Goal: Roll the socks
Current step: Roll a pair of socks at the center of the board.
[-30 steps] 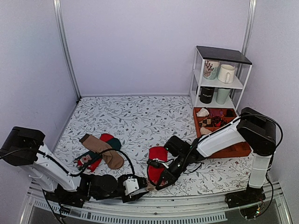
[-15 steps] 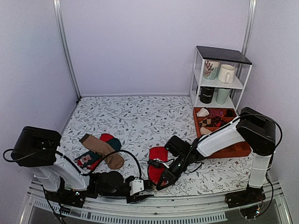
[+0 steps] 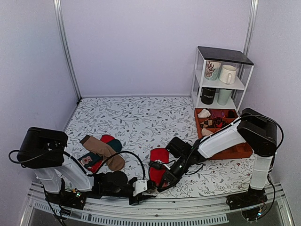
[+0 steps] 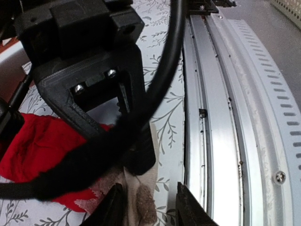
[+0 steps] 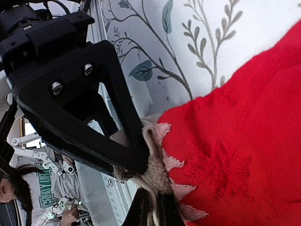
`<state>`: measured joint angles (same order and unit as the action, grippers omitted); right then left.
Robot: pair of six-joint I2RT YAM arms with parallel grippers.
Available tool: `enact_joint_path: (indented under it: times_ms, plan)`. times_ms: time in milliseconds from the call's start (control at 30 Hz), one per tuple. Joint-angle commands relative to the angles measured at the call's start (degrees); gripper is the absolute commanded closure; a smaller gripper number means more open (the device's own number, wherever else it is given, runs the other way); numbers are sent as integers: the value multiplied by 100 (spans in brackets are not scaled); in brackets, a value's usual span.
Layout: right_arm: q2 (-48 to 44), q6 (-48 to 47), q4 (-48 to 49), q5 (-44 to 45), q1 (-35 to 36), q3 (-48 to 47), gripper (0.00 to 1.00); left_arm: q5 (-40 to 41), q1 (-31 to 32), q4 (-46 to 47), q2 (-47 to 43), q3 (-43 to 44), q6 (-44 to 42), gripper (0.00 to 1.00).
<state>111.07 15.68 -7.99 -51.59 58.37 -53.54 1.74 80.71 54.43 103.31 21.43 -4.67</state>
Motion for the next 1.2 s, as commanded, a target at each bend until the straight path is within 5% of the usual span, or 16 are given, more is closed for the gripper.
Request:
enact_joint_path:
  times_ms: [0,133,267,633,967,1167]
  plan:
    - [310,64,-342,277,-10,189,97,-121,-88,-100,165,67,128,63]
    - [332,58,-335,256,-10,197,97,-132,-132,-112,230,118,166,74]
    - [313,67,-336,246,-10,204,97,-279,-170,-340,305,240,189,100]
    - [-208,-436,-232,621,-25,23,86,-571,-525,-1512,268,358,1651,100]
    - [-3142,-2434,3408,2286,268,2493,61,-1554,-839,-2712,429,373,3073,100]
    - [-3239,-3741,3466,3652,1253,2907,60,-1970,-928,-2710,655,310,3307,100]
